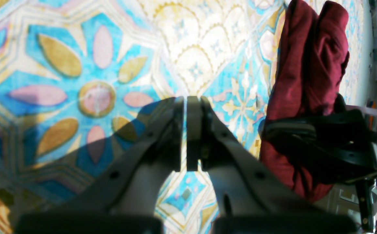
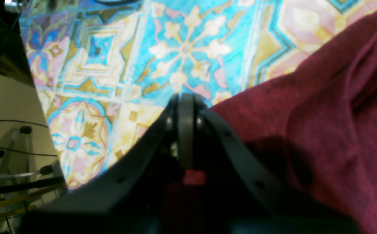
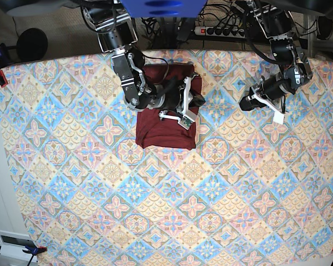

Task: Layout the t-shirt on the table in an organized manner, then fold the t-shirt properly
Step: 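Drag the folded bundle with the right gripper toward the table edge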

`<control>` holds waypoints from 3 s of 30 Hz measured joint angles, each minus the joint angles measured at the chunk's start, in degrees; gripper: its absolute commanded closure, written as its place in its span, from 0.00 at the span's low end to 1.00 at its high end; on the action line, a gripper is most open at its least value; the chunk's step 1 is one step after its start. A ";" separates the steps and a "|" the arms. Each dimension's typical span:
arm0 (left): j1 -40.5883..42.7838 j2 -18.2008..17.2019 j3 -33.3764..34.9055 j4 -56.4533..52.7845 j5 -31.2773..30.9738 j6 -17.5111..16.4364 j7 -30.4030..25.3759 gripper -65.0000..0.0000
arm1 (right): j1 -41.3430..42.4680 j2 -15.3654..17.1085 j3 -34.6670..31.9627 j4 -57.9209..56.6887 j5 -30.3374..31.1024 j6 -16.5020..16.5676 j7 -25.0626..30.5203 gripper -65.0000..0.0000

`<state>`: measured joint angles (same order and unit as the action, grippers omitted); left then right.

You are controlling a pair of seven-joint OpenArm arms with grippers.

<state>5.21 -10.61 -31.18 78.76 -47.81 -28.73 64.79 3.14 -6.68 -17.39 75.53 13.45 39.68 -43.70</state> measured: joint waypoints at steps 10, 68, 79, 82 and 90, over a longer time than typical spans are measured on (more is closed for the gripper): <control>-0.15 0.00 0.00 0.00 0.07 0.02 0.00 0.97 | -2.67 4.50 -0.11 0.83 2.58 0.74 2.67 1.00; -1.49 0.63 2.27 0.00 0.42 0.00 0.17 0.97 | -1.49 20.87 4.63 14.16 0.37 0.22 -7.32 1.00; -1.36 0.33 2.14 0.00 0.48 0.00 0.20 0.97 | -3.50 21.73 10.97 12.48 1.38 0.63 -4.31 1.00; -1.42 0.26 2.14 0.00 0.46 0.00 0.17 0.97 | -3.45 23.15 11.52 12.70 0.66 0.59 -4.55 1.00; -1.38 0.31 2.16 0.00 0.46 0.00 0.17 0.97 | -3.58 23.04 11.08 14.14 -0.07 0.37 -5.77 1.00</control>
<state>3.84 -10.31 -29.02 78.76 -47.35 -28.73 64.97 -0.45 16.36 -6.31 89.67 13.39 40.05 -49.47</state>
